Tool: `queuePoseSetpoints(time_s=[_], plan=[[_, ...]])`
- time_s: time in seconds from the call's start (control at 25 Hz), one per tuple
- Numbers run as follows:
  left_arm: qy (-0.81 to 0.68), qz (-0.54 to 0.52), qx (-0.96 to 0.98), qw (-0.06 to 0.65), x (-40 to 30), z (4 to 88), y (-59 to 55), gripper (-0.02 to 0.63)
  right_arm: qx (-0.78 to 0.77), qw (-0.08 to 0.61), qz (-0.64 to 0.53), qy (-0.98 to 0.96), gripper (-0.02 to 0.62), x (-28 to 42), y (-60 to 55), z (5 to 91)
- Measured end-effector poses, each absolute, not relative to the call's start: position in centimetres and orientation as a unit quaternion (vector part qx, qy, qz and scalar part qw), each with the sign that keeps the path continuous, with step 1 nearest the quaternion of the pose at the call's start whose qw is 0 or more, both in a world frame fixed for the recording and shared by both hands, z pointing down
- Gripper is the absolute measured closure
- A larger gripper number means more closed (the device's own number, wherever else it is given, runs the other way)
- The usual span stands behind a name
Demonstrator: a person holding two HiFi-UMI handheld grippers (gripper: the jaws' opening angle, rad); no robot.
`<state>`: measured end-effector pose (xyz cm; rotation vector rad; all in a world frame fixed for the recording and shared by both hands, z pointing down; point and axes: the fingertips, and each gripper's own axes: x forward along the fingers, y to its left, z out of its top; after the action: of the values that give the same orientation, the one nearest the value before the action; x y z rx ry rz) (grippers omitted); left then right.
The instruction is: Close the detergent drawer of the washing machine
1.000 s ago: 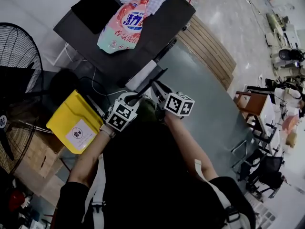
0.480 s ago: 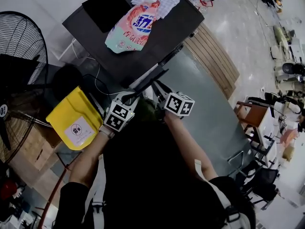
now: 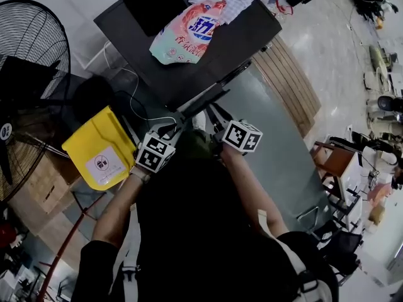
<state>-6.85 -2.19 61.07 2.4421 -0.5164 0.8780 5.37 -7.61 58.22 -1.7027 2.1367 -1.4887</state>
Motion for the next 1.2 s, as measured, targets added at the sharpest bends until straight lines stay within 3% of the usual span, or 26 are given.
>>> queuePoseSetpoints(time_s=[0.44,0.8,1.2], plan=[[-0.137,0.305,0.896,0.291,-3.3,61.7,0.0,0.541,-0.514,-0.012,-0.481,0.711,0.487,5.1,-7.6,58.2],[-0.12,0.29,0.898,0.307,0.2,61.8,0.4,0.572,-0.488,-0.116,-0.431,0.75,0.489,6.2,-6.3,59.1],[-0.145,0.275,0.881,0.356,1.8,63.0,0.2,0.595,-0.473,-0.215,-0.361,0.775,0.549,7.6,-6.7,60.4]])
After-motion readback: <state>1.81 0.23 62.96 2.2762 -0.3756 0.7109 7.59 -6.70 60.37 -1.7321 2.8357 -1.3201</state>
